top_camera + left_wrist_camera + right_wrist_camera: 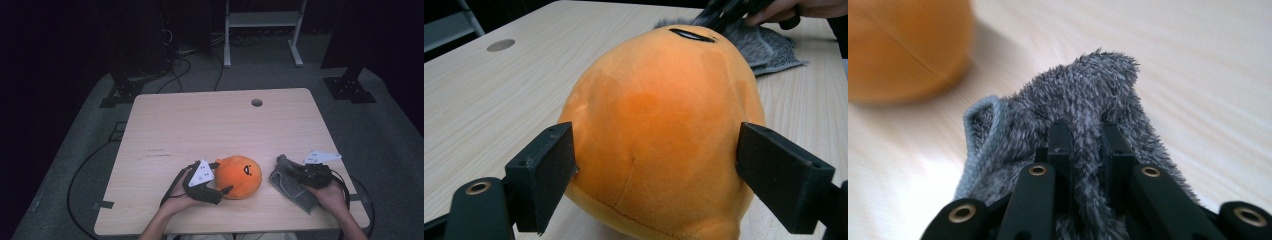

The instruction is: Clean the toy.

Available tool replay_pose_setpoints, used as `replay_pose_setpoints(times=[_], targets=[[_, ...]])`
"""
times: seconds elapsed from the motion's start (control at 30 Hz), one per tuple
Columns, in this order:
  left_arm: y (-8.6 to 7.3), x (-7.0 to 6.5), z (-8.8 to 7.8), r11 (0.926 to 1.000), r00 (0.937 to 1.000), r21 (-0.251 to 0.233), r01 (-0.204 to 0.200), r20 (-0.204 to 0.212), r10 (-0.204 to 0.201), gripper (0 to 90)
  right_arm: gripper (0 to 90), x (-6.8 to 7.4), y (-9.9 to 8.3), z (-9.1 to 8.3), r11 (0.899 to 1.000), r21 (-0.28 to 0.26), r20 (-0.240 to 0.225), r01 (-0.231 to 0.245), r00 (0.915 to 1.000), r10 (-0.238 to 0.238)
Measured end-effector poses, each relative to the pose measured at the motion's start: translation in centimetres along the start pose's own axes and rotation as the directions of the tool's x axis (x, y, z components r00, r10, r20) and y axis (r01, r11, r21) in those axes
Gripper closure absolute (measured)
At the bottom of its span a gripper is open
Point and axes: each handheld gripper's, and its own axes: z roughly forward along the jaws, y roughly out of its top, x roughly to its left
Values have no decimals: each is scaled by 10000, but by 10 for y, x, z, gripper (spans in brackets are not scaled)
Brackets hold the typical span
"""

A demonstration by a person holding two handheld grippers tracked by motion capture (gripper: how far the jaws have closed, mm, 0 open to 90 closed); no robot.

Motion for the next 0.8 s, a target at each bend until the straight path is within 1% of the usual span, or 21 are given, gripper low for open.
replay_pose_setpoints(times=[0.07,0.1,0.13,0.2,0.27,0.3,0.33,0.37,0.4,0.43,0.47,0.5,0.53,0.57,0.6,0.63,0.67,0.7,0.73,0.77,0.8], targets=[[0,0,1,10000,10000,-5,29,39,-29,175,780,5,4,-10,9974,-721,-429,25,9991,-56],[0,-1,2,10000,10000,27,-88,-23,88,203,779,10,7,-15,9938,-1107,-742,79,9971,-162],[0,-2,3,9998,9998,112,-180,-94,182,223,779,15,9,-20,9887,-1492,-1132,171,9930,-343],[-1,-4,5,9988,9988,232,-433,-221,438,262,778,28,16,-28,9769,-2065,-1616,550,9828,-894],[-2,-5,7,9989,9987,269,-396,-310,404,284,778,40,23,-32,9650,-2492,-2135,814,9673,-1367],[-2,-4,8,9994,9992,227,-244,-326,251,288,778,46,27,-31,9601,-2622,-2331,972,9591,-1608],[-2,-3,9,9997,9994,207,-121,-331,128,291,778,53,30,-29,9570,-2658,-2553,1162,9488,-1861],[-2,-3,9,9997,9994,207,-121,-331,128,294,778,61,34,-26,9541,-2662,-2708,1375,9392,-2110],[-2,-2,10,9998,9994,197,14,-337,-8,298,778,69,37,-22,9514,-2593,-2778,1661,9306,-2382],[-2,-3,11,9998,9995,217,-32,-305,39,302,775,76,40,-16,9493,-2421,-2792,2003,9227,-2659],[-1,-4,12,9995,9995,271,-138,-297,146,307,769,83,42,-10,9455,-2207,-2657,2394,9180,-2945],[-1,-4,12,9995,9995,271,-138,-297,146,310,751,89,44,-4,9395,-1972,-2435,2799,9143,-3236],[1,-5,13,9991,9993,362,-198,-301,209,311,713,93,46,2,9338,-1738,-2225,3127,9112,-3466],[1,-5,13,9991,9993,362,-198,-301,209,313,691,97,47,7,9268,-1671,-1981,3362,9094,-3656],[1,-5,14,9990,9994,426,-153,-303,166,312,675,100,48,10,9235,-1667,-1786,3456,9105,-3730],[0,-5,16,9993,9997,373,-36,-230,45,311,642,102,48,13,9198,-1711,-1621,3530,9108,-3797],[0,-5,17,9993,9999,365,-31,-152,37,310,615,104,49,15,9145,-1765,-1396,3641,9104,-3894],[0,-5,17,9993,9999,365,-31,-152,37,306,615,104,49,15,9145,-1765,-1396,3641,9104,-3894],[1,-6,18,9989,9998,415,-199,-92,202,306,604,106,49,16,9119,-1777,-1280,3699,9101,-3941],[1,-8,19,9984,9994,455,-342,-76,346,305,592,107,49,18,9082,-1781,-1211,3788,9075,-4022],[2,-9,19,9984,9993,447,-345,-98,350,305,580,108,50,19,9070,-1753,-1106,3829,9078,-4046]])
